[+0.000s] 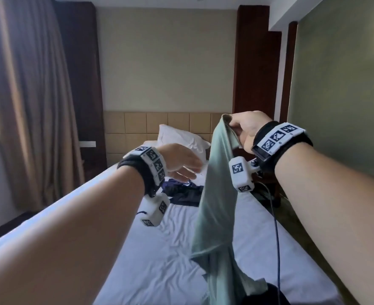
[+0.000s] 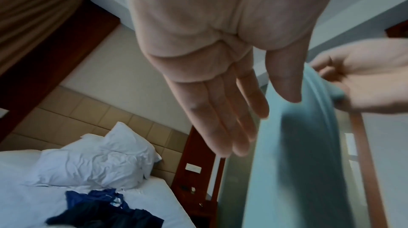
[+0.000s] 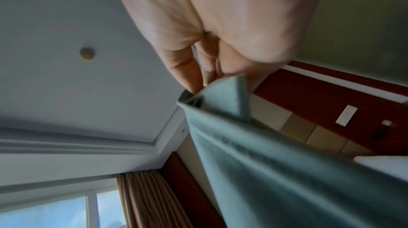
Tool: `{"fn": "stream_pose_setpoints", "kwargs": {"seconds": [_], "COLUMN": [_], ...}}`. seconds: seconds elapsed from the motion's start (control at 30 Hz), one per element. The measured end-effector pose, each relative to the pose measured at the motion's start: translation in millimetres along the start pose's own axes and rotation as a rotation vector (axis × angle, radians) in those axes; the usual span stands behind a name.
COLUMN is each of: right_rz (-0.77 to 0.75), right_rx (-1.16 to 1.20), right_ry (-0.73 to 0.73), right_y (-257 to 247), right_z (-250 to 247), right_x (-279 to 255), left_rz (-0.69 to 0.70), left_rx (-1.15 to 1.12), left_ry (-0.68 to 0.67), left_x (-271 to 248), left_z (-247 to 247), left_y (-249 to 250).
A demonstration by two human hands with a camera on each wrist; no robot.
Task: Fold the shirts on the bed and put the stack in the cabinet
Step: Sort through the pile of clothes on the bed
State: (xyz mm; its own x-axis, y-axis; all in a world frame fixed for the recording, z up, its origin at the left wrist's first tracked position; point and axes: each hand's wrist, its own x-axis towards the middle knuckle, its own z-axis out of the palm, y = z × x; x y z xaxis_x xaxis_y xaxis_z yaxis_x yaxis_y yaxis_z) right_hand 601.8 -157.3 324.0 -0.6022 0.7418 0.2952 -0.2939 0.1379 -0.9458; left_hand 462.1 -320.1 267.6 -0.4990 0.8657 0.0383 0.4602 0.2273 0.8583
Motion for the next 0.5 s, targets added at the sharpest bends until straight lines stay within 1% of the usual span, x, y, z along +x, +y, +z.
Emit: {"fn": "stream_pose_setpoints", "kwargs": {"seconds": [0.07,0.1,0.17,0.23,0.27,0.3,0.33,0.37,0.43,0.47,0.5], "right_rz": [-0.026,-0.057,-0.096,-0.132,-0.156,-0.189,-0.222,-0.263,-0.318,-0.348,-0.396], "right_rx": [0.052,0.075,0.101,0.122,0.096,0.059,-0.060,-0.211,-0.509,-0.591,-0.640], "right_ry": [-0.052,-0.080,-0.119,-0.123,-0.109,-0.089,-0.022,0.051,0.230,0.306,0.356], "right_y": [-2.2,-2.5,-3.2,-3.8,-4.4,-4.1,-5.6,-5.8,-10.3,-13.4,-15.5], "right_z": [1.2,1.1,1.2,-4.0,-9.7,-17.8,-26.6,-37.1,-50.1,-51.9,-53.7], "right_x": [-0.5,1.4,5.7,11.5,12.4,18.5,22.3,30.2,32.7,31.0,34.1], "left_rz": [-0.039,-0.058,-0.052,-0.049,-0.058,-0.079,-0.087,-0.061,0.014,0.043,0.070], "left_rx": [0.070,0.125,0.222,0.229,0.212,0.171,0.157,0.208,0.419,0.483,0.537], "left_ry": [-0.094,-0.121,-0.096,-0.032,0.016,0.093,0.189,0.300,0.500,0.593,0.651], "left_x": [7.9,10.5,16.4,21.0,22.7,23.6,24.4,24.8,24.9,24.6,22.7], "left_z": [18.2,26.7,36.6,35.1,29.6,21.0,9.8,-2.8,-27.1,-38.2,-46.8], "left_y": [0.6,0.8,0.5,1.9,4.8,8.7,12.2,16.1,23.5,28.2,35.3]}}
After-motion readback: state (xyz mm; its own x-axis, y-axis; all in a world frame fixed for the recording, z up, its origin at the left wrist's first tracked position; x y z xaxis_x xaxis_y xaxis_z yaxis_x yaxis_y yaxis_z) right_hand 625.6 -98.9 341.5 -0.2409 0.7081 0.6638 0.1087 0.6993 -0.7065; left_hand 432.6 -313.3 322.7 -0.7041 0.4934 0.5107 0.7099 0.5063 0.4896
